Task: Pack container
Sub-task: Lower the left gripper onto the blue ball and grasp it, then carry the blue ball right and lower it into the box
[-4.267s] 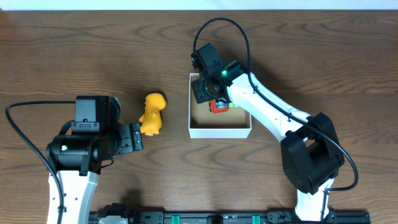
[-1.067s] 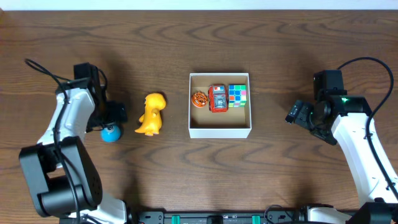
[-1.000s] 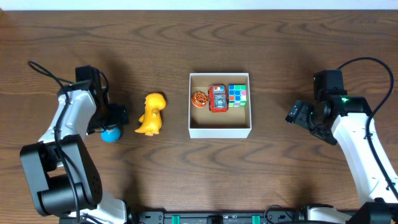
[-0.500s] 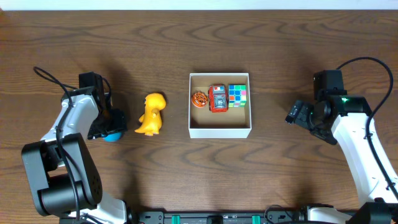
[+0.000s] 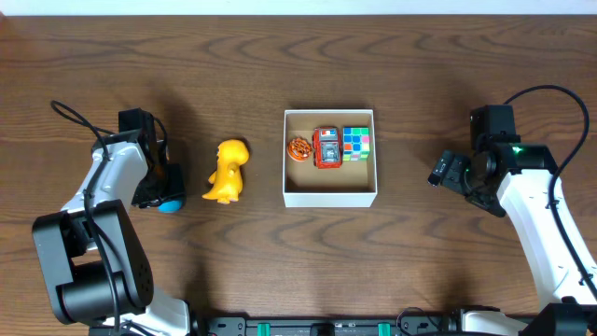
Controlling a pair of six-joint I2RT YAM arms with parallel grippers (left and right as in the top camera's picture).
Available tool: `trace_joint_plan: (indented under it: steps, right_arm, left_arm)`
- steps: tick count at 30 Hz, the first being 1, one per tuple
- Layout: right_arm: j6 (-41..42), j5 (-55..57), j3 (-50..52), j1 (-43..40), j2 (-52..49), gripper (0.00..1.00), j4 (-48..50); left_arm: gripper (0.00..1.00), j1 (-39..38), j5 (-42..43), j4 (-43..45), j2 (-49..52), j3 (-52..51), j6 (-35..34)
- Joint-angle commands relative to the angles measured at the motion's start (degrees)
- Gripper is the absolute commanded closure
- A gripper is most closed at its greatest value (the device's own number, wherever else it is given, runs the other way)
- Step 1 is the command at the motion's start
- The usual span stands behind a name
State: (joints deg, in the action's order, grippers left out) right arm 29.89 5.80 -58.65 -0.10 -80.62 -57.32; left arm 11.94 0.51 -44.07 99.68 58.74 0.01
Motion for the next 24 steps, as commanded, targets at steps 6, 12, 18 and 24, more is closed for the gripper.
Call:
trace_joint_plan:
  steps: [6,12,18,24]
  right_arm:
    - [-0.8,0.0,0.2,-0.6,0.2,0.01,0.3]
    - [-0.8,0.0,0.2,-0.6,0.2,0.01,0.4]
    - [-0.9,0.0,0.2,-0.6,0.2,0.01,0.9]
    - [-1.3,0.0,0.2,-0.6,0.2,0.01,0.9]
  left_arm:
    - [0.9,-1.7,0.4,-6.9,-3.3,7.2,-1.8]
    - [0.94,-8.2,0.4,-12.5,-11.0,15.7,-1.8]
    - [0.94,-23.1,0.6,-11.7,-18.1,18.1,-1.2]
    - [0.94,-41.6,0.5,-4.2,-18.1,18.1,11.2]
